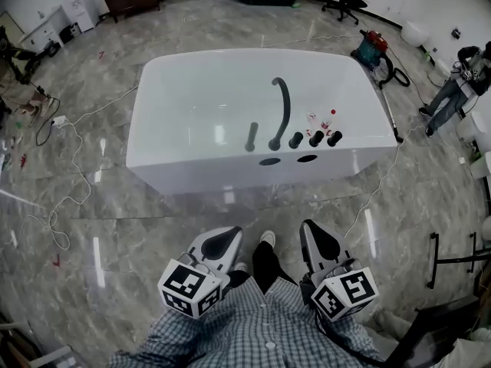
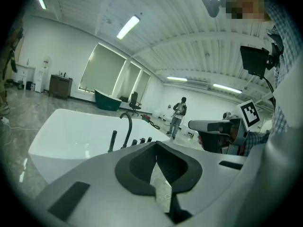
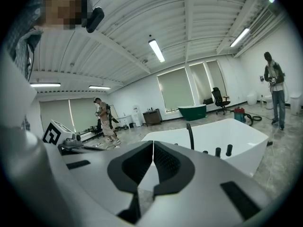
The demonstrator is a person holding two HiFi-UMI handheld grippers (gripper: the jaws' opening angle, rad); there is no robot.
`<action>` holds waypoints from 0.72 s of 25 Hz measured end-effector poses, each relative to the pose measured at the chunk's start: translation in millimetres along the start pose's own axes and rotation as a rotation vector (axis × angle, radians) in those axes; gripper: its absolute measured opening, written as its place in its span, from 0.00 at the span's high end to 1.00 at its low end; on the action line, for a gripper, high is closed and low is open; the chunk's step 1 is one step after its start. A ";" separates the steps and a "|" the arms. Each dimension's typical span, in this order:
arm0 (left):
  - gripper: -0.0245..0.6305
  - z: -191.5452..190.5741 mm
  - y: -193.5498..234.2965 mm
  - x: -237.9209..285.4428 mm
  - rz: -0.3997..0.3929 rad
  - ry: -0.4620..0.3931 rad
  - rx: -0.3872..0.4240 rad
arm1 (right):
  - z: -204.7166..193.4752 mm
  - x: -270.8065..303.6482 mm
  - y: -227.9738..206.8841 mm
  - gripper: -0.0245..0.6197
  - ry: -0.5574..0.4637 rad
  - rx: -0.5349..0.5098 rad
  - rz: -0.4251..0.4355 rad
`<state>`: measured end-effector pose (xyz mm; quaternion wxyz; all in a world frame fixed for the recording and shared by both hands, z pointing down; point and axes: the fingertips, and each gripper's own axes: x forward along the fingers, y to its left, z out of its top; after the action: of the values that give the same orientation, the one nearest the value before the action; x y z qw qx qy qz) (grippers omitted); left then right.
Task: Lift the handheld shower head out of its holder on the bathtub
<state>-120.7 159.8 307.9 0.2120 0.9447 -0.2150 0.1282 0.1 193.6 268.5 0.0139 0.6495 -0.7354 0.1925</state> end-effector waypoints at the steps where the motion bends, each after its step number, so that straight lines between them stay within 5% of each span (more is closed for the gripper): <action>1: 0.95 2.1 3.3 2.6 0.004 -0.001 0.002 | 1.0 4.2 -2.5 0.93 0.001 -0.002 0.002; 18: 0.95 61.1 70.8 106.8 0.135 -0.024 -0.002 | 33.2 112.3 -92.4 0.93 0.070 -0.036 0.103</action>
<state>-50.7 36.4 314.3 0.2010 0.9293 -0.2810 0.1308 79.0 69.3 292.7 0.0414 0.6033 -0.7704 0.2021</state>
